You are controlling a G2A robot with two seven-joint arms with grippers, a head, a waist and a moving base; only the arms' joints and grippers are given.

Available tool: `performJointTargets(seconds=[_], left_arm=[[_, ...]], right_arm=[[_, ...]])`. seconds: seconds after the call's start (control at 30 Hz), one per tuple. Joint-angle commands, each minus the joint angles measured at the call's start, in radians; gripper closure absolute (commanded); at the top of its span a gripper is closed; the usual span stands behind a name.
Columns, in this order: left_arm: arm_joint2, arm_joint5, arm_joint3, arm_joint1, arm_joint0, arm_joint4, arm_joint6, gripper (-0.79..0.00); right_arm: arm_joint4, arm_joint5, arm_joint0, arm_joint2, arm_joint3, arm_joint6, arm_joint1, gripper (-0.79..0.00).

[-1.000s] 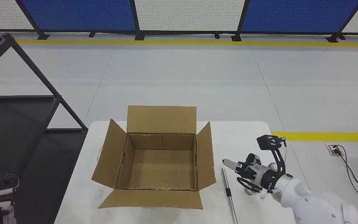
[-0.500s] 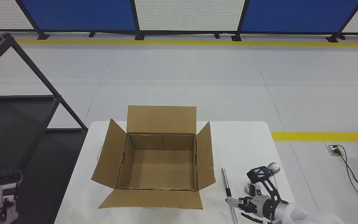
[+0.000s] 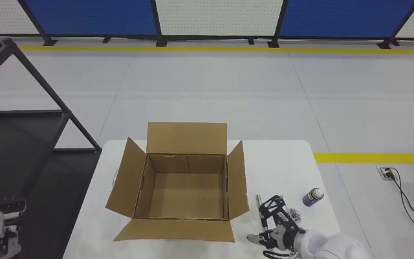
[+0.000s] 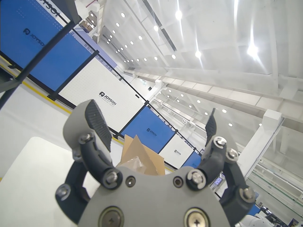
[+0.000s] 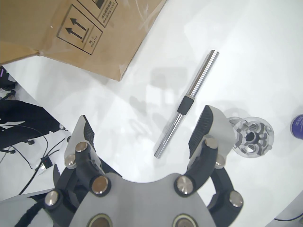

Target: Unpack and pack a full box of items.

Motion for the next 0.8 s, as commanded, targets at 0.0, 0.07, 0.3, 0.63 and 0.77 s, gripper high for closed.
performJointTargets(seconds=[0.0, 0.07, 0.3, 0.63, 0.77], left_arm=[[-0.004, 0.002, 0.005, 0.0, -0.001, 0.001, 0.003, -0.785], [-0.007, 0.001, 0.006, 0.001, 0.0, -0.002, 0.004, -0.785], [-0.006, -0.008, 0.001, 0.001, 0.003, 0.001, 0.006, -0.785], [-0.005, -0.024, -0.006, 0.003, 0.008, -0.011, -0.007, -0.785], [-0.005, -0.024, -0.004, 0.003, 0.008, -0.01, -0.005, -0.785]], right_arm=[[-0.004, 0.007, 0.024, -0.024, 0.052, -0.012, -0.002, -0.785], [-0.02, 0.036, 0.053, -0.05, 0.096, -0.02, -0.004, -0.785], [-0.081, 0.128, 0.132, -0.116, 0.202, -0.032, -0.012, -0.785], [-0.149, 0.249, 0.167, -0.148, 0.229, 0.006, -0.017, -0.366], [-0.141, 0.276, 0.186, -0.154, 0.254, 0.029, -0.019, -0.326]])
